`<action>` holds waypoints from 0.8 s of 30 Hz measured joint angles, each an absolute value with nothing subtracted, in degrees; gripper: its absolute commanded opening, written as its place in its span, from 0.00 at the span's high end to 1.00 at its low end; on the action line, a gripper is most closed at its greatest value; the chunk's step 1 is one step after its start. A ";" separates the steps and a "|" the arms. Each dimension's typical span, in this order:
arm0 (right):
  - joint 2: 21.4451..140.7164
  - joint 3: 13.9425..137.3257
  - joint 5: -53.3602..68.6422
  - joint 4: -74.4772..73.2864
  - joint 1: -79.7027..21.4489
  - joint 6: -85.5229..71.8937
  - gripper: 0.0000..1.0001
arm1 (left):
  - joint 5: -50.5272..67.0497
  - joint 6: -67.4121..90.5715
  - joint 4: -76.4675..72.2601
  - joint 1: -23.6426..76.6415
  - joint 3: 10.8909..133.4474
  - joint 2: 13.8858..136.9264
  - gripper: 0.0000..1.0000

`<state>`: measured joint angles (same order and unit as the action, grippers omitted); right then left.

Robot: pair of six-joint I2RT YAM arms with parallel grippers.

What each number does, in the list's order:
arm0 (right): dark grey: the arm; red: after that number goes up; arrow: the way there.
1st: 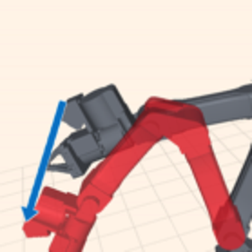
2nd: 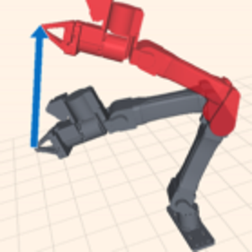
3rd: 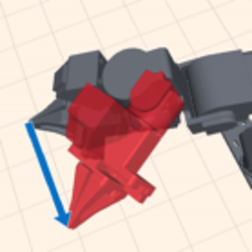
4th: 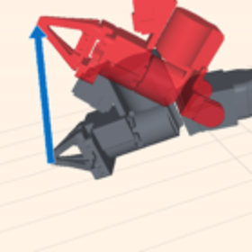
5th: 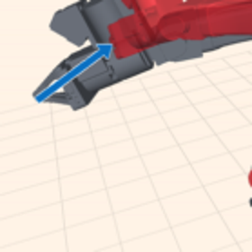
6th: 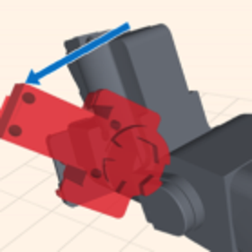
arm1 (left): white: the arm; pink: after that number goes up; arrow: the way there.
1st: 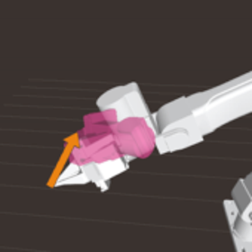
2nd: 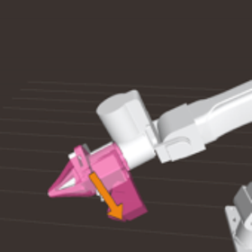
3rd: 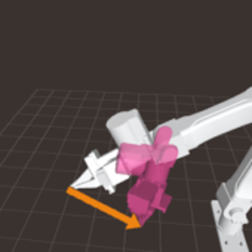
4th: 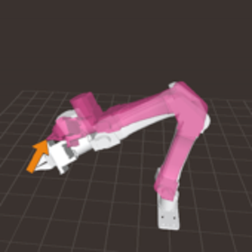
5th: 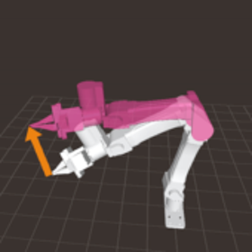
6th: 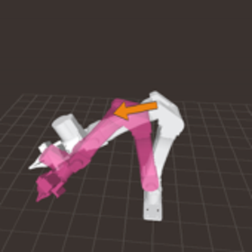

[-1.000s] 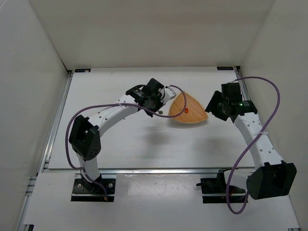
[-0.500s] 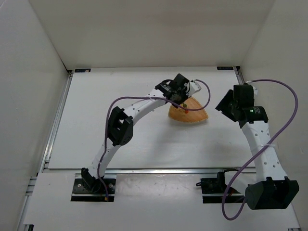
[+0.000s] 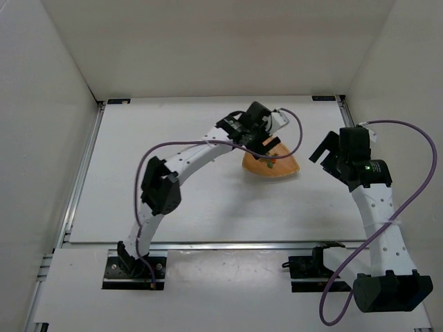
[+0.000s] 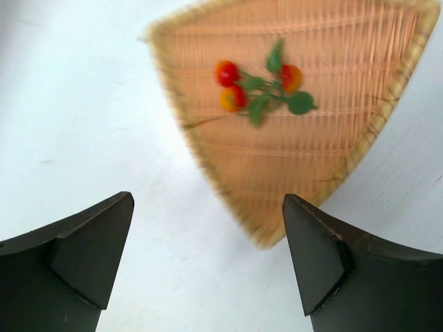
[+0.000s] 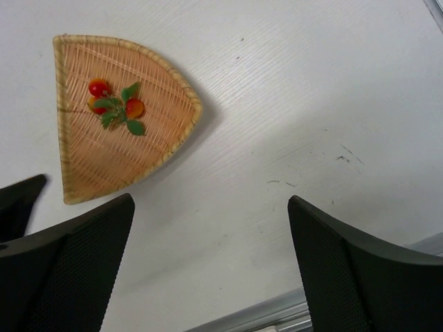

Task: Place and organize the fake fruits in the fruit bowl

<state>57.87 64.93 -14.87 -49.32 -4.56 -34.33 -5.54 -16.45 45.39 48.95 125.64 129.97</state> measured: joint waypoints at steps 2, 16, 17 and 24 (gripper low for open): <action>57.65 64.93 -14.83 -50.26 -4.56 -34.30 0.00 | -6.39 -16.29 44.53 47.62 120.75 122.98 0.00; 52.64 56.31 -9.87 -51.46 -4.12 -34.79 0.00 | -12.82 -13.47 42.30 -5.15 68.47 81.08 0.00; 52.80 56.31 -9.63 -51.37 -4.12 -34.81 0.00 | -12.64 -13.52 43.42 -7.92 64.69 78.30 0.00; 54.76 56.36 -6.96 -50.92 -3.70 -34.76 0.00 | -8.69 -13.89 45.19 -15.16 47.99 58.54 0.00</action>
<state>54.76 56.36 -6.96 -50.92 -3.70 -34.76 -8.69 -13.89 45.19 -15.16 47.99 58.54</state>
